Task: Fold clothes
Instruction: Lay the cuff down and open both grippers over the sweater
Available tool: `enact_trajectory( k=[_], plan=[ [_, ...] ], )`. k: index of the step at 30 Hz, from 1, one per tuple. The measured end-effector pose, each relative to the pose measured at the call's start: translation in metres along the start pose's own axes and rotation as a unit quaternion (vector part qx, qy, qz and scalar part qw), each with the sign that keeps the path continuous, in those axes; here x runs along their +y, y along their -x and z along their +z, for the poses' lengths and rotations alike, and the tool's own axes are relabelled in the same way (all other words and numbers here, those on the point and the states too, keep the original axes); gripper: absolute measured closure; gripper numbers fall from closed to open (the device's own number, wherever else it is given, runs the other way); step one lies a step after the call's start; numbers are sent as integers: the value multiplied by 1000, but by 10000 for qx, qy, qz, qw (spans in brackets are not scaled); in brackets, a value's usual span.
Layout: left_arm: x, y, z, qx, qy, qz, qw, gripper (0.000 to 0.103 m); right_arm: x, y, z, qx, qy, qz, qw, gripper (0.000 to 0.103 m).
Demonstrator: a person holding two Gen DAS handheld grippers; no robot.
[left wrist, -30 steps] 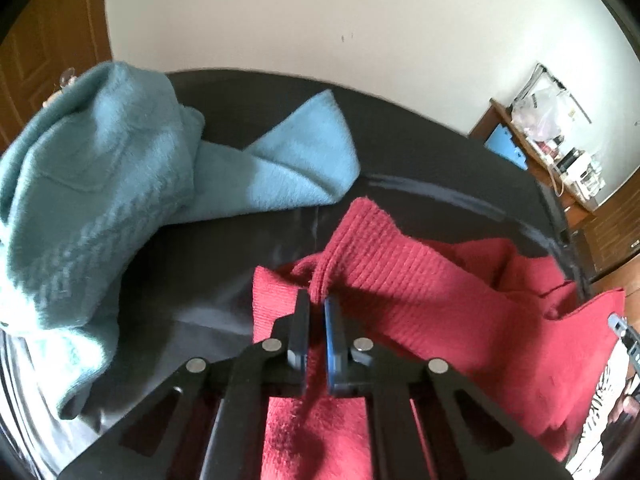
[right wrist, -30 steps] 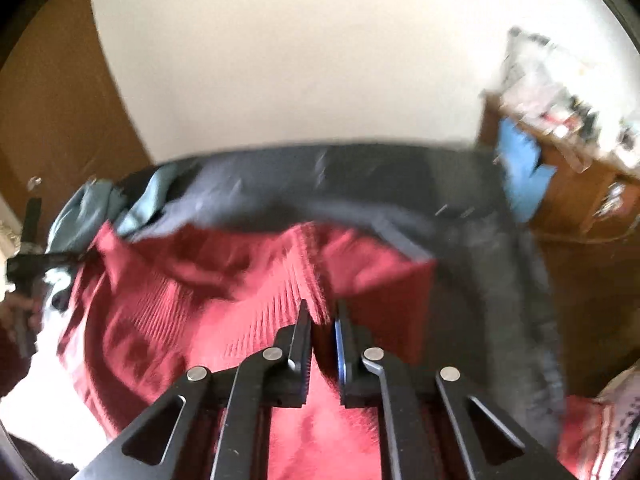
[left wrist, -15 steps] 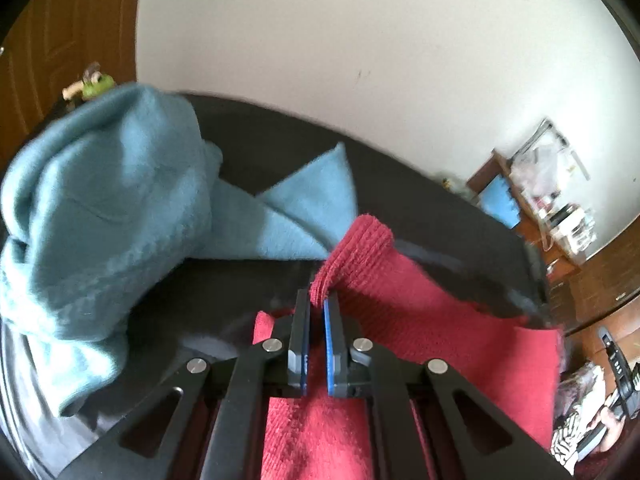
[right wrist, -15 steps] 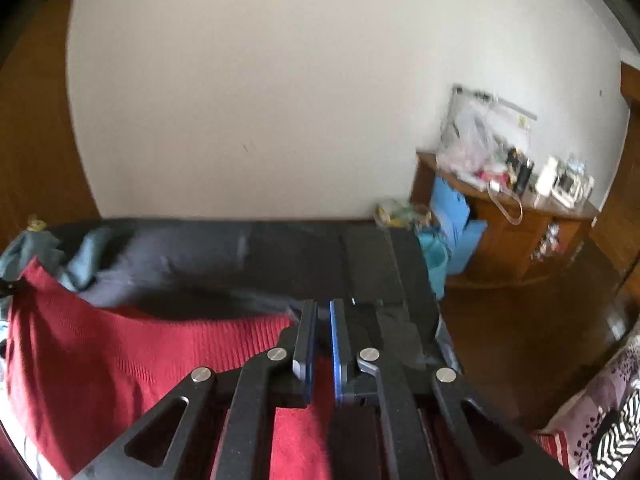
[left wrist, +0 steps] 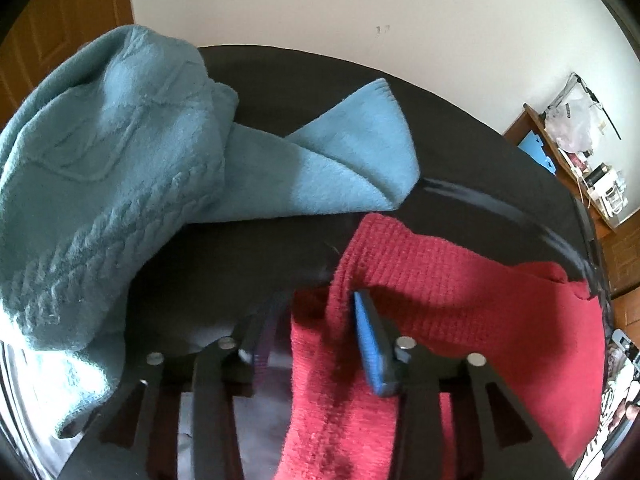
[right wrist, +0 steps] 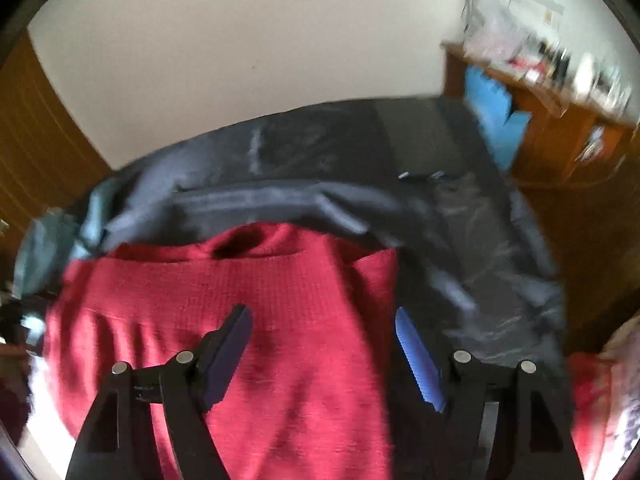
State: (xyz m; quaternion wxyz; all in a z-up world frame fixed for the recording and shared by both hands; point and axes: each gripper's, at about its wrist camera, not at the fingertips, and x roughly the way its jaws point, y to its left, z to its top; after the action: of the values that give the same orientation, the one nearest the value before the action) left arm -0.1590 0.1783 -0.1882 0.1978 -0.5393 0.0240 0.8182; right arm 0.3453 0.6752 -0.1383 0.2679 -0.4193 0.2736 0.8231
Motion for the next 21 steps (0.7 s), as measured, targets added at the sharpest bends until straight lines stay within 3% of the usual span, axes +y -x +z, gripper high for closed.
enact_trajectory(
  k=[3,5,7,11,12,16,17,21],
  plan=[
    [2,-4,1,18,-22,-34,10000,54,6,-18,2,226,73,142,9996,27],
    [1,-4,1,21,-49,-50,10000,54,12,-36,0,455,257,-140,9985,30],
    [1,-3,2,22,-56,-83,9999,54,17,-43,-2,515,503,-573,9958,77],
    [1,-1,3,3,-115,-45,9999,52,20,-41,-4,270,1115,-1782,9773,81],
    [1,-5,3,35,-141,31,9999,46,20,-41,-5,239,1239,-2027,9711,81],
    [8,-12,3,112,-35,237,9996,26,28,-43,-7,271,1513,-2178,9638,81],
    [11,-11,4,138,13,220,9997,26,31,-43,-7,288,1597,-2231,9612,80],
    [14,6,4,127,-118,198,9997,24,29,-32,-2,395,1242,-2000,9711,75]
  ],
)
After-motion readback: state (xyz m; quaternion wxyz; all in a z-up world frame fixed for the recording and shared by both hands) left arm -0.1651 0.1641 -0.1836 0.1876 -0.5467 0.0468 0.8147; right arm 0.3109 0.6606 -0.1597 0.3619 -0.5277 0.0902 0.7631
